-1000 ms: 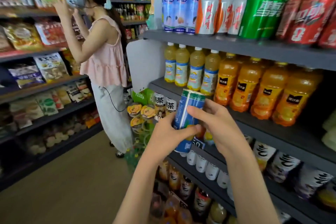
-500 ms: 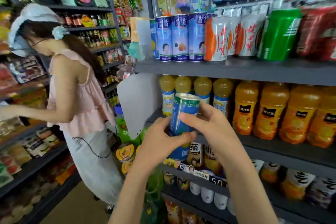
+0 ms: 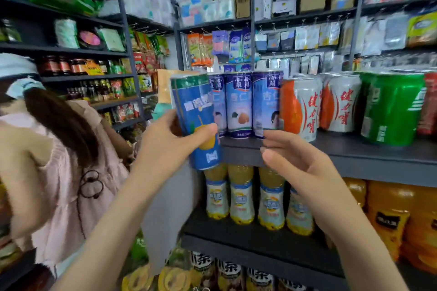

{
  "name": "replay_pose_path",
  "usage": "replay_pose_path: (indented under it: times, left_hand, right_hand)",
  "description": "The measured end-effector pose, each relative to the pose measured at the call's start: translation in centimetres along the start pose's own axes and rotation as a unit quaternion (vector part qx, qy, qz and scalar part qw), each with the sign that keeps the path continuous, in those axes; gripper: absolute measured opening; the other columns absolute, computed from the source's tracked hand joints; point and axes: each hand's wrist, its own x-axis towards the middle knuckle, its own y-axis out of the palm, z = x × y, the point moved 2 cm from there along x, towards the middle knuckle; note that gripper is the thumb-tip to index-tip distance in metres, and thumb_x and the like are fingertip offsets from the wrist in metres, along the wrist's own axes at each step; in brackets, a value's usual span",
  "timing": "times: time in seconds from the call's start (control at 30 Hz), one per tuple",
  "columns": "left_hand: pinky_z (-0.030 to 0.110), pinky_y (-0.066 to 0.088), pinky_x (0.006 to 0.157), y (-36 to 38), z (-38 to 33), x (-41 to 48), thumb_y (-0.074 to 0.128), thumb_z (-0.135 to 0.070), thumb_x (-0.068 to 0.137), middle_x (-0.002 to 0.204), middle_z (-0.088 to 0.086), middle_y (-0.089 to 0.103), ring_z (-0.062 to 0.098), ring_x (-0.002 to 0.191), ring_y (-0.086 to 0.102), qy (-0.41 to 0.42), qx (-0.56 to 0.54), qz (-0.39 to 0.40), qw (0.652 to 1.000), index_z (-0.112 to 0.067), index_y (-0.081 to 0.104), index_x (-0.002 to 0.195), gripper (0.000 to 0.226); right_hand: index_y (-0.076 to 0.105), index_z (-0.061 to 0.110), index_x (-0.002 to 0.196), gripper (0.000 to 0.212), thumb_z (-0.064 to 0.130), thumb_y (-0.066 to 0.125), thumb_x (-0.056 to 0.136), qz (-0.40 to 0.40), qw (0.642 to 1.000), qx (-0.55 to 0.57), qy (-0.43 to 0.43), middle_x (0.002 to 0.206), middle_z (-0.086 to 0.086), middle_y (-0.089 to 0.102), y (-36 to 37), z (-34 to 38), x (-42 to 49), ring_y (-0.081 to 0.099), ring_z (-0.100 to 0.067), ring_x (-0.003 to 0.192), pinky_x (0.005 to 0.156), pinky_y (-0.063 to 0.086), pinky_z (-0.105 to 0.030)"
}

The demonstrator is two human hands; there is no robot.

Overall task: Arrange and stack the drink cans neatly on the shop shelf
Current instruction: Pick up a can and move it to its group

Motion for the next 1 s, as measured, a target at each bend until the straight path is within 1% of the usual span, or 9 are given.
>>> replay_pose_path:
  times: [0.1,0.2,0.3,0.4,0.53,0.67,0.83,0.93,1.0]
  left_hand:
    - [0.040,0.054,0.085,-2.0,1.4,4.0,0.076,-0.055,0.048,0.094,-0.013,0.073,0.008,0.089,0.068,0.012,0.021,-0.021,0.999,-0.028,0.067,0.098,0.058]
    - [0.043,0.055,0.084,-2.8,3.0,7.3,0.076,-0.060,0.046,0.095,-0.011,0.072,0.010,0.089,0.068,0.005,0.043,0.001,0.999,-0.028,0.065,0.100,0.063]
    - [0.041,0.054,0.086,-2.6,4.7,9.3,0.082,-0.048,0.056,0.100,-0.006,0.071,0.011,0.092,0.067,-0.002,0.057,0.042,0.998,-0.026,0.063,0.102,0.055]
    - [0.037,0.054,0.084,-2.2,6.4,10.6,0.081,-0.028,0.070,0.098,-0.004,0.070,0.012,0.090,0.066,0.001,0.043,0.064,0.997,-0.026,0.060,0.099,0.035]
    - [0.042,0.054,0.086,-1.4,8.0,11.9,0.080,-0.027,0.073,0.097,-0.006,0.070,0.010,0.089,0.067,0.001,0.003,0.113,0.994,-0.029,0.062,0.095,0.029]
    - [0.041,0.052,0.090,-0.6,8.5,12.2,0.078,-0.032,0.073,0.109,-0.004,0.067,0.011,0.098,0.064,0.015,-0.006,0.137,0.991,-0.022,0.057,0.111,0.045]
    - [0.035,0.048,0.088,-0.7,8.2,11.3,0.075,-0.044,0.071,0.114,-0.006,0.059,0.013,0.104,0.059,0.037,0.074,0.124,0.989,-0.020,0.046,0.119,0.061]
    - [0.041,0.036,0.105,-1.0,6.9,10.2,0.074,-0.047,0.070,0.140,0.010,0.041,0.025,0.128,0.041,0.076,0.158,0.077,0.982,-0.008,0.027,0.141,0.094]
    - [0.041,0.027,0.109,-1.4,5.0,8.7,0.074,-0.040,0.074,0.145,0.015,0.028,0.028,0.134,0.028,0.133,0.207,0.032,0.969,-0.006,0.017,0.145,0.097]
  right_hand:
    - [0.067,0.025,0.107,0.024,0.019,0.066,0.084,-0.051,0.997,-0.039,-0.031,0.099,0.011,0.071,0.7,0.1,1.2,0.064,0.004,0.093,0.072,0.047,-0.006]
    - [0.064,0.025,0.112,0.028,0.018,0.067,0.085,-0.158,0.980,-0.102,-0.069,0.101,0.010,0.069,1.1,0.0,2.2,0.063,0.004,0.094,0.076,0.047,-0.008]
    - [0.054,0.021,0.126,0.045,0.024,0.068,0.083,-0.298,0.920,-0.237,-0.092,0.119,0.005,0.060,0.5,-0.5,3.3,0.058,-0.007,0.107,0.091,0.047,-0.025]
    - [0.046,0.010,0.134,0.058,0.020,0.070,0.082,-0.373,0.861,-0.335,-0.084,0.125,-0.011,0.051,0.0,-1.0,4.1,0.050,-0.026,0.118,0.101,0.042,-0.045]
    - [0.036,0.005,0.141,0.071,0.019,0.072,0.081,-0.364,0.836,-0.411,-0.004,0.135,-0.018,0.045,0.0,-1.4,4.8,0.043,-0.032,0.126,0.105,0.033,-0.040]
    - [0.030,0.007,0.145,0.076,0.026,0.070,0.084,-0.343,0.818,-0.460,0.050,0.142,-0.017,0.045,0.2,-1.1,5.3,0.043,-0.034,0.128,0.102,0.036,-0.040]
    - [0.028,0.009,0.146,0.079,0.030,0.071,0.083,-0.340,0.806,-0.480,0.067,0.142,-0.014,0.045,-0.1,-0.9,5.5,0.044,-0.031,0.128,0.102,0.038,-0.038]
    - [0.027,0.009,0.146,0.080,0.031,0.071,0.083,-0.331,0.808,-0.484,0.056,0.143,-0.012,0.043,-0.2,-0.6,5.5,0.042,-0.027,0.130,0.104,0.036,-0.036]
    - [0.027,0.010,0.146,0.078,0.032,0.069,0.084,-0.328,0.808,-0.488,0.040,0.143,-0.010,0.042,-0.2,-0.5,5.3,0.039,-0.025,0.132,0.104,0.033,-0.032]
